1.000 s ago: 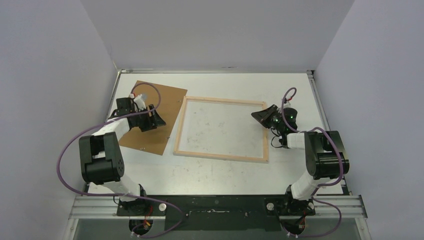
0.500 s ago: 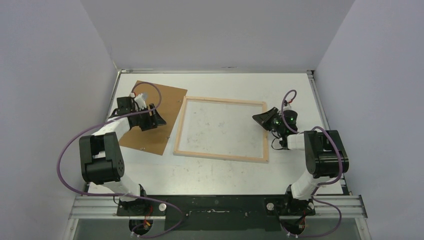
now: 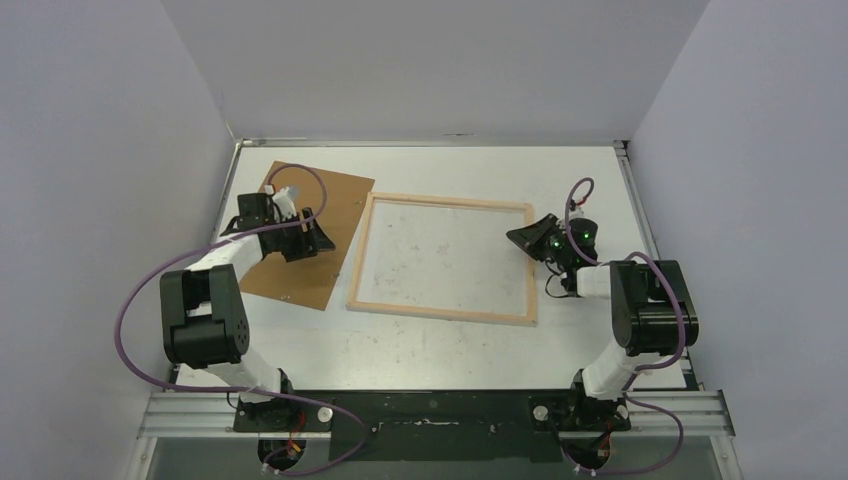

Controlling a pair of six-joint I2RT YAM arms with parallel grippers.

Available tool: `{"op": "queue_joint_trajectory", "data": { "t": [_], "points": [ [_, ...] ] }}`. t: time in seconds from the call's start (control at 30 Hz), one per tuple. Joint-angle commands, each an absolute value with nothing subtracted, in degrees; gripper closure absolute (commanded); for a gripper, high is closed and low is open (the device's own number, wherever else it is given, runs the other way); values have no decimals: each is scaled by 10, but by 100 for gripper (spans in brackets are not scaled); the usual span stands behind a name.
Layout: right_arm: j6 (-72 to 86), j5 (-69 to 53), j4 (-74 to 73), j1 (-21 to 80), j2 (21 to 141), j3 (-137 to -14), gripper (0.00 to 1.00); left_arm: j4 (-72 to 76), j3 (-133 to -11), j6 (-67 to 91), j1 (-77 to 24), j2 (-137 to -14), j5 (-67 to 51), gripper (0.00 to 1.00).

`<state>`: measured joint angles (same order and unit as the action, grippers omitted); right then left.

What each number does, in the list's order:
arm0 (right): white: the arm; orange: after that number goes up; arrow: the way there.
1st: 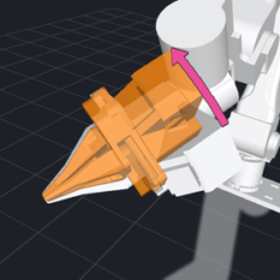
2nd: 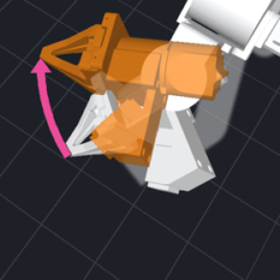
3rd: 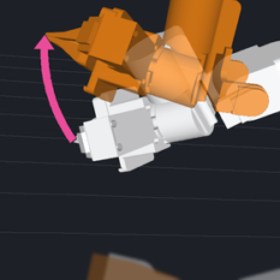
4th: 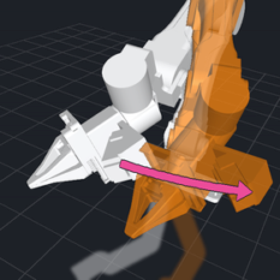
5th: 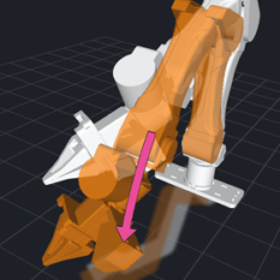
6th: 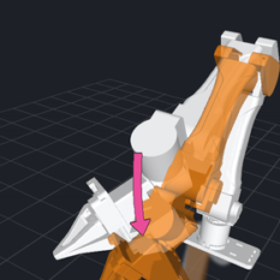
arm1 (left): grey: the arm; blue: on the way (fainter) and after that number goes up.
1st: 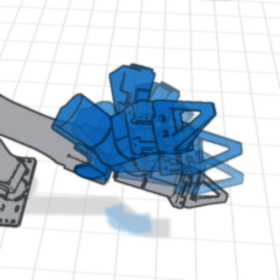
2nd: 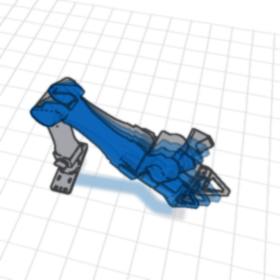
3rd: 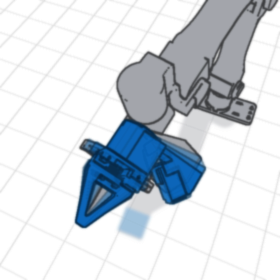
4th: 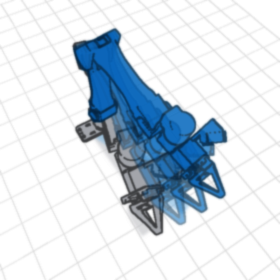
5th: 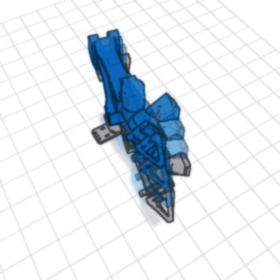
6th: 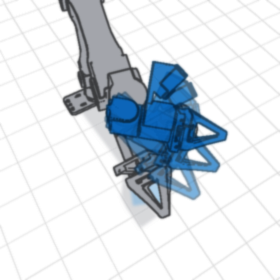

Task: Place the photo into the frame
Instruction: Place the photo frame item in the photo frame.

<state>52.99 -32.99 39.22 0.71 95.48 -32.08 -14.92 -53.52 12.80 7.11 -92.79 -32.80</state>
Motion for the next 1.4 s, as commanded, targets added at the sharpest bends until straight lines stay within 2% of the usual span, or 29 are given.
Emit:
{"op": "queue_joint_trajectory", "data": {
  "t": [0.0,0.47,0.97,1.37],
  "points": [
    [511,-348,418,3,950,-349,95,-142,-558,117,65,-922,-323,42],
    [520,-370,454,1,952,-360,95,-138,-563,114,49,-937,-314,42],
    [565,-401,586,2,942,-312,95,-132,-578,99,21,-984,-287,43],
    [587,-408,622,1,954,-306,95,-144,-590,85,4,-1008,-279,54]
  ]
}}
